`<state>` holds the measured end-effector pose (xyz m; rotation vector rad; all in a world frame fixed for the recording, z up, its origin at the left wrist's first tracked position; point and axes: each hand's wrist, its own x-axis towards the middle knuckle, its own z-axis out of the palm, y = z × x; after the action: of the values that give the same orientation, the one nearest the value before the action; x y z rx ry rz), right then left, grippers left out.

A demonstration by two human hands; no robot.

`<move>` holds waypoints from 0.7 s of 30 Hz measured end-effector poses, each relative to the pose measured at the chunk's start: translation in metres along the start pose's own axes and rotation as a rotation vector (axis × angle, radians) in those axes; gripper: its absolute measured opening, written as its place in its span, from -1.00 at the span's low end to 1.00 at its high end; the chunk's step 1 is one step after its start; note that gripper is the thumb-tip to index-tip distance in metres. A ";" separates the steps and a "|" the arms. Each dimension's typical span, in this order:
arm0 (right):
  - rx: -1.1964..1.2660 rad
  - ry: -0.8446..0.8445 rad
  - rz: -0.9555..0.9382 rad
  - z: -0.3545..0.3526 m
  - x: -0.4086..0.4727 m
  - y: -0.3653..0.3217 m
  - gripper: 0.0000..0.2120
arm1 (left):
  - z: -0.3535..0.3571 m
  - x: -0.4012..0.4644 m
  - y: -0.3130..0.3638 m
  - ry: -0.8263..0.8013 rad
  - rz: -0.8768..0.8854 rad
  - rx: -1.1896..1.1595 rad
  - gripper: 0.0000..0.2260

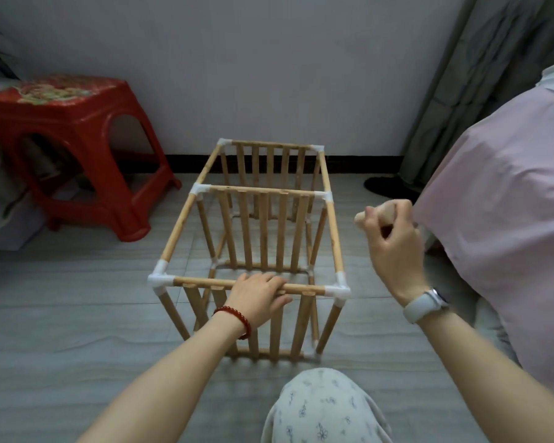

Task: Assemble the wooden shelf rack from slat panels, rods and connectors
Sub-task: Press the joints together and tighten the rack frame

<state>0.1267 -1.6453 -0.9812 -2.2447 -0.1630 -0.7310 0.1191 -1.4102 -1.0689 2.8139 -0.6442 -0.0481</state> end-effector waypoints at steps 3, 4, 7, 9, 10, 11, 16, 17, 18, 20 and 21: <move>-0.297 -0.549 0.146 0.016 -0.046 0.005 -0.81 | -0.004 -0.007 -0.012 -0.006 -0.018 0.013 -0.72; -0.361 -0.611 0.130 0.017 -0.044 0.006 -0.81 | -0.006 -0.011 -0.017 -0.015 -0.032 0.021 -0.71; -0.228 -0.411 0.045 0.012 -0.003 -0.005 -0.78 | -0.013 -0.021 -0.035 -0.022 -0.100 0.044 -0.71; 0.003 -0.115 0.011 0.012 0.007 -0.008 -0.77 | -0.016 -0.031 -0.049 -0.010 -0.125 0.086 -0.61; 0.046 -0.087 0.022 0.016 0.000 -0.006 -0.79 | -0.018 -0.035 -0.057 -0.015 -0.126 0.121 -0.54; 0.012 -0.185 0.077 0.022 -0.013 -0.001 -0.81 | -0.021 -0.039 -0.065 -0.028 -0.118 0.162 -0.47; -0.219 -0.579 0.209 0.045 -0.033 0.018 -0.86 | -0.050 -0.061 -0.124 -0.186 -0.178 0.315 -0.47; -0.221 -0.589 0.174 0.046 -0.030 0.016 -0.85 | -0.056 -0.065 -0.134 -0.218 -0.176 0.327 -0.56; -0.200 -0.610 0.154 0.052 -0.029 0.012 -0.84 | -0.060 -0.069 -0.143 -0.233 -0.167 0.330 -0.67; -0.123 -0.667 0.144 0.064 -0.033 0.004 -0.84 | -0.064 -0.072 -0.149 -0.206 -0.123 0.354 -0.77; -0.080 -0.689 0.153 0.070 -0.036 0.000 -0.84 | -0.065 -0.072 -0.147 -0.168 -0.085 0.378 -0.78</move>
<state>0.1288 -1.5924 -1.0401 -2.4698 -0.2902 0.1418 0.1220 -1.2361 -1.0450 3.2282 -0.6259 -0.1999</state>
